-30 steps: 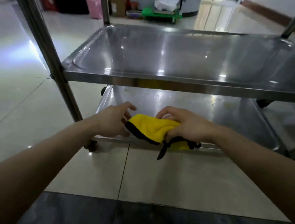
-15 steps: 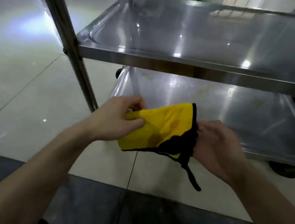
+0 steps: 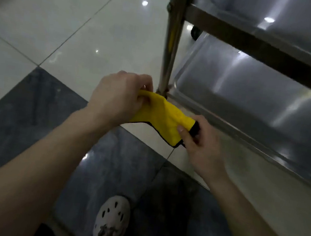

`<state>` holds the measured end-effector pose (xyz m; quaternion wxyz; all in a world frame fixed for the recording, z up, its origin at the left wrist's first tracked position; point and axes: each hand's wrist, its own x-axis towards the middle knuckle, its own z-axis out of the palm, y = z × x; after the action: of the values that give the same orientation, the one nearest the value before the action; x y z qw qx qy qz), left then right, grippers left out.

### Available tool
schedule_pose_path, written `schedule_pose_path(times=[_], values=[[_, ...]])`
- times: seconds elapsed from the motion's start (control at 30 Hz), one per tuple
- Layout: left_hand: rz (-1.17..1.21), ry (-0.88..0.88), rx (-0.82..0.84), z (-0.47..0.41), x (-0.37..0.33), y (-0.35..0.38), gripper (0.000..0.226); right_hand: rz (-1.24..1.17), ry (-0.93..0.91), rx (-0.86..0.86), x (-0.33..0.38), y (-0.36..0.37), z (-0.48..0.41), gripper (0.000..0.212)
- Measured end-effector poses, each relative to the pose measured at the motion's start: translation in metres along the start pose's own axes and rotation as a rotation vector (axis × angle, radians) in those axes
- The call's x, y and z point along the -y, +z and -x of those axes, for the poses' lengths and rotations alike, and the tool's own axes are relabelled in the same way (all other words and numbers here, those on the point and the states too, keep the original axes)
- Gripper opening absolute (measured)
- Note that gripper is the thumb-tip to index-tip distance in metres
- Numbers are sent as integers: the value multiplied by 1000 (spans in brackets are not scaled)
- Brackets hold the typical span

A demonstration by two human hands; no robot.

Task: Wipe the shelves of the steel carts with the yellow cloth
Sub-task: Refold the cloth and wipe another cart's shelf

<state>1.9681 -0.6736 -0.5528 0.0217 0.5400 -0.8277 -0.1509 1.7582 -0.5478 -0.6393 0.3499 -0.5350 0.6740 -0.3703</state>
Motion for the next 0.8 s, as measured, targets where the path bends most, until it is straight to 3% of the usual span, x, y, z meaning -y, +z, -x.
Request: schedule_pose_path(times=[0.17,0.37,0.57,0.8], values=[[164,-317,-159,30,15,2,25,59,6,60,73,16,5,30],[631,-661,-113,130,13,-19,12,298,-33,248,184,-4,7,28],[670,-701,58,197,13,-127,15,427,7,427,302,-45,12,31],[746,-555,196,192,48,-328,30,263,118,316,471,-88,-9,21]])
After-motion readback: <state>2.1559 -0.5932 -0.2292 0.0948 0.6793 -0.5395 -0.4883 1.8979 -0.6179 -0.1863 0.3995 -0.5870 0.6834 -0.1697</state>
